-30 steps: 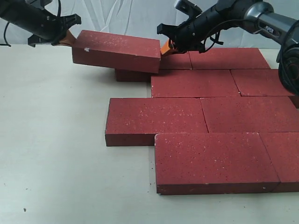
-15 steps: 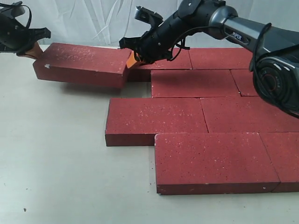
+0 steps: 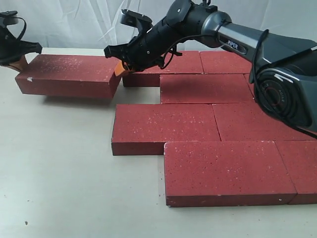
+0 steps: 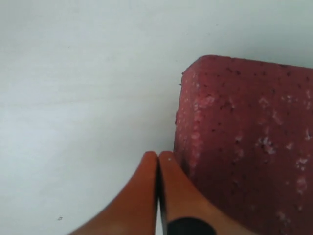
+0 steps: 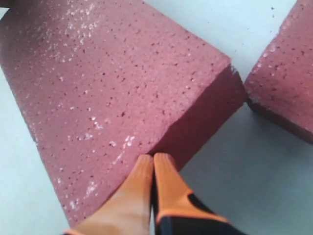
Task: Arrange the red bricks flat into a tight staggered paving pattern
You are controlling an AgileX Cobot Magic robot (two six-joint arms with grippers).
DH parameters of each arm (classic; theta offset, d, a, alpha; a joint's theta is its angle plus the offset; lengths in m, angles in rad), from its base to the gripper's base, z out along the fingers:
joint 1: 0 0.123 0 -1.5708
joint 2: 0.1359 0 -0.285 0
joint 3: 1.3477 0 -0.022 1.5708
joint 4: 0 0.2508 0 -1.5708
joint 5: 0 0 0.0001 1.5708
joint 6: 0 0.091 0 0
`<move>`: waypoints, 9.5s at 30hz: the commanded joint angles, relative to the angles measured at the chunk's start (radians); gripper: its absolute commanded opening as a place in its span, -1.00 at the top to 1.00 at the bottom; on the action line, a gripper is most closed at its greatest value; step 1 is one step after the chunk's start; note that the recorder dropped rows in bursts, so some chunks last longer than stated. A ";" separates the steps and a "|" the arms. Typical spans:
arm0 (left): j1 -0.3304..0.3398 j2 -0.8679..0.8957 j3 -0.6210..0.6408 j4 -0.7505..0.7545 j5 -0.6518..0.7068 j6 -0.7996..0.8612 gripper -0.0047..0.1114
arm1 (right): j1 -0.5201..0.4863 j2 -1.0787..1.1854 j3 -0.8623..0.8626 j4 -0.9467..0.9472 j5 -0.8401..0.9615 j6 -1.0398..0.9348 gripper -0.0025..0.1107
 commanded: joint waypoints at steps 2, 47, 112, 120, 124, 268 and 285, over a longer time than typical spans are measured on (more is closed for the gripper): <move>-0.014 -0.010 -0.005 0.019 0.026 -0.065 0.92 | 0.021 0.017 -0.006 0.056 -0.043 -0.013 0.97; -0.014 -0.010 0.038 0.327 0.005 -0.192 0.92 | -0.025 -0.005 -0.006 -0.151 0.043 0.164 0.97; 0.064 0.028 0.077 -0.069 0.052 -0.057 0.92 | 0.197 -0.041 -0.006 -0.338 0.161 0.245 0.97; 0.064 0.028 0.077 -0.072 0.045 -0.057 0.92 | 0.197 -0.010 -0.006 -0.341 0.154 0.257 0.97; 0.064 0.028 0.077 -0.080 0.044 -0.057 0.92 | 0.197 0.001 -0.006 -0.352 0.133 0.259 0.97; -0.236 -0.737 0.595 0.152 -0.125 -0.184 0.92 | 0.075 -0.205 -0.006 -0.420 0.316 0.446 0.97; -0.234 -0.809 0.667 0.190 -0.184 -0.254 0.92 | -0.034 -0.380 0.288 -0.589 0.316 0.458 0.97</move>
